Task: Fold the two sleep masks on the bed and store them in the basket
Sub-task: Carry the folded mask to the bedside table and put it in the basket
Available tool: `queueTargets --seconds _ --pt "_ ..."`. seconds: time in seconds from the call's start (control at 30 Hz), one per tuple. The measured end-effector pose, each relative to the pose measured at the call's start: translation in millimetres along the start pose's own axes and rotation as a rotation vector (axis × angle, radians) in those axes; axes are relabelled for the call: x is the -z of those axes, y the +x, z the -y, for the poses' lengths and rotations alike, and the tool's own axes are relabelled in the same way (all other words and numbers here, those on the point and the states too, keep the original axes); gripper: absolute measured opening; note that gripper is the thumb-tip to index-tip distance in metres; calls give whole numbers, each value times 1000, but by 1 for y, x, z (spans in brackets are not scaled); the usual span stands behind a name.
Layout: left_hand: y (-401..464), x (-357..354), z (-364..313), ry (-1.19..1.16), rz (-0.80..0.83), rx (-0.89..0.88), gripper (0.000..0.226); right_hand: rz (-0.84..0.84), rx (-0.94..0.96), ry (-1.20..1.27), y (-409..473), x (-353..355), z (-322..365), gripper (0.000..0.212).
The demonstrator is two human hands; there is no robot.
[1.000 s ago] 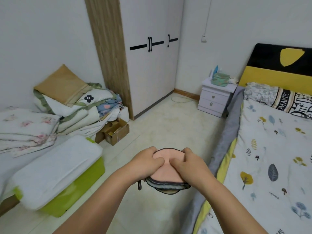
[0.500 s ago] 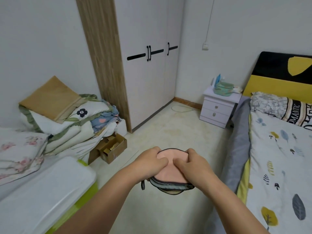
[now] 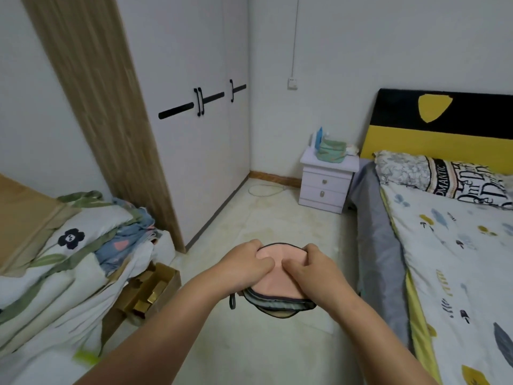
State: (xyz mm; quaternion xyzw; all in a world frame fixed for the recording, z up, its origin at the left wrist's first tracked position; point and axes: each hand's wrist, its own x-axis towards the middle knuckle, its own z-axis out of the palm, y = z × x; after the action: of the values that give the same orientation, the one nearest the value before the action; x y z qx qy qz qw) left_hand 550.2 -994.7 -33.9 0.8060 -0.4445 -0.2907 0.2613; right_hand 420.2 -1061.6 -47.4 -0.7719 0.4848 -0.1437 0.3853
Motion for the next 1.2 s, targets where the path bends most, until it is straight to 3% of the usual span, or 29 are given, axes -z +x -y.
queueTargets --seconds 0.37,0.57,0.77,1.2 --pt "120 39 8 -13 99 -79 28 -64 -97 -18 109 -11 30 30" --pt "207 44 -14 -21 109 -93 13 -67 -100 -10 195 12 27 28" --pt "304 51 -57 28 102 -121 28 -65 -80 -19 293 52 23 29" --pt "500 60 -84 38 196 -142 28 -66 -131 -51 479 75 17 27"
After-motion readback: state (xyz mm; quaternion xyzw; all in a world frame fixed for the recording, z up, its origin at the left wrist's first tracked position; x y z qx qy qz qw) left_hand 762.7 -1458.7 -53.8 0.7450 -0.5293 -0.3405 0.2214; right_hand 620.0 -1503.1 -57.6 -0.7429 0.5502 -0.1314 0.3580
